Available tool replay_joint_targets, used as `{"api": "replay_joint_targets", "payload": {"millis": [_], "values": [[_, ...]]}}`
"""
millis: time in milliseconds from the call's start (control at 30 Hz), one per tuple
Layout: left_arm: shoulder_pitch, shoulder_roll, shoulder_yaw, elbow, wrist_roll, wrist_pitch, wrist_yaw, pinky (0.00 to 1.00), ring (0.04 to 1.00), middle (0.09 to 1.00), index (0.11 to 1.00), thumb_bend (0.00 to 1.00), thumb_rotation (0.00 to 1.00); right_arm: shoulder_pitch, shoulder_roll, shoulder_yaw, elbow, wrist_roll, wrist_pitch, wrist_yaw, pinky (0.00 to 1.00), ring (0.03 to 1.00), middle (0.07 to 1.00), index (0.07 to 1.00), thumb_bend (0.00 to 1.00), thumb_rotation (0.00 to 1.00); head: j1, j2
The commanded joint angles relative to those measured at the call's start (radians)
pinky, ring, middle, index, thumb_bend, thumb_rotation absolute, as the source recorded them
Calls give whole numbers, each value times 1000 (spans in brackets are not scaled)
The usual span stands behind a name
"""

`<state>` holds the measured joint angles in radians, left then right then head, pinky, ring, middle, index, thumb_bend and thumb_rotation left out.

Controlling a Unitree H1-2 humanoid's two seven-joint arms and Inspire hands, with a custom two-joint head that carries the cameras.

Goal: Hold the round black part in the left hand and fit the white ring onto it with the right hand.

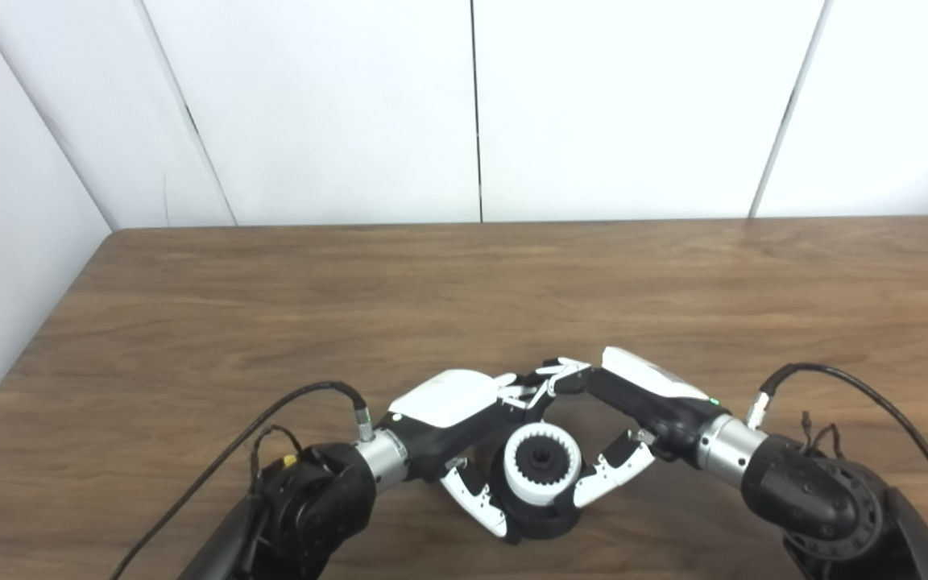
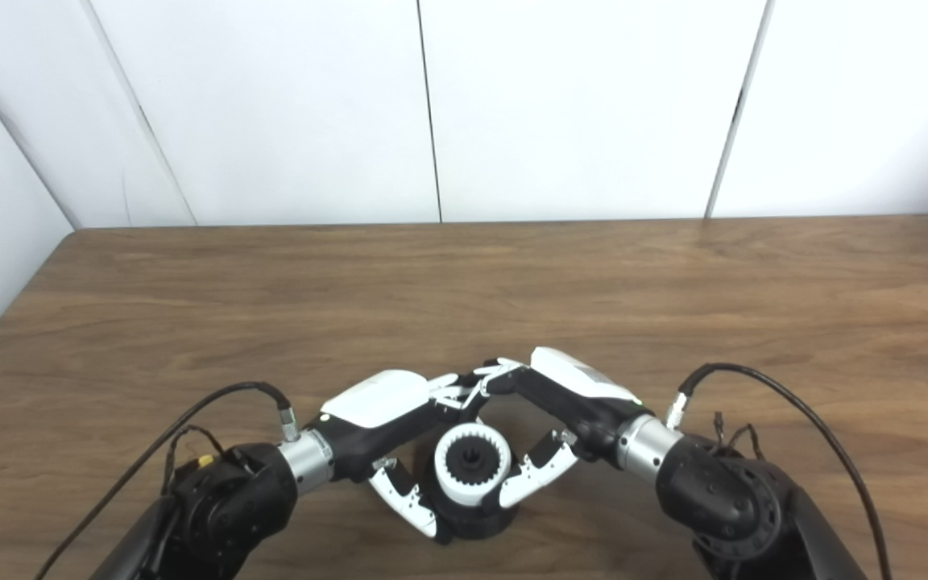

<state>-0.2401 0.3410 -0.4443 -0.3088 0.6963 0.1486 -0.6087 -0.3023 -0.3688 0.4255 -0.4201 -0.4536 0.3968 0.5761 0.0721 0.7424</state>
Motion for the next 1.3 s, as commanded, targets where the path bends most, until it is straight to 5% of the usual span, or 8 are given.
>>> {"api": "replay_joint_targets", "payload": {"millis": [0, 33, 133, 300, 800, 1267], "values": [[-22, 2, 14, -22, -6, -6, 9, 910, 1000, 955, 683, 862, 304, -17, -11, -8, -7, -7, -26, -6, 895, 959, 878, 496, 519, 169, 1, 1], [-22, 1, 13, -23, -5, -2, 7, 911, 1000, 955, 683, 862, 302, -15, -10, -10, -6, -5, -24, -6, 897, 958, 877, 497, 519, 168, 2, 0], [-21, 0, 14, -23, -5, 0, 6, 897, 1000, 956, 684, 863, 294, -12, -9, -15, -4, 5, -19, -5, 903, 960, 879, 677, 833, 361, 3, -1], [-20, 0, 18, -20, -5, -1, 7, 884, 1000, 957, 684, 862, 291, -5, -4, -28, -5, 18, -15, -8, 909, 956, 889, 758, 924, 372, 2, -3], [-25, 9, 25, 15, 0, -28, 29, 912, 1000, 955, 694, 857, 321, 5, -5, -51, 5, 24, -38, -19, 894, 946, 888, 773, 949, 392, 4, -7], [-33, 18, 38, 29, -6, -23, 29, 933, 1000, 956, 785, 970, 303, 6, -8, -75, 3, 16, -36, -22, 861, 947, 891, 764, 951, 392, 3, -10]]}}
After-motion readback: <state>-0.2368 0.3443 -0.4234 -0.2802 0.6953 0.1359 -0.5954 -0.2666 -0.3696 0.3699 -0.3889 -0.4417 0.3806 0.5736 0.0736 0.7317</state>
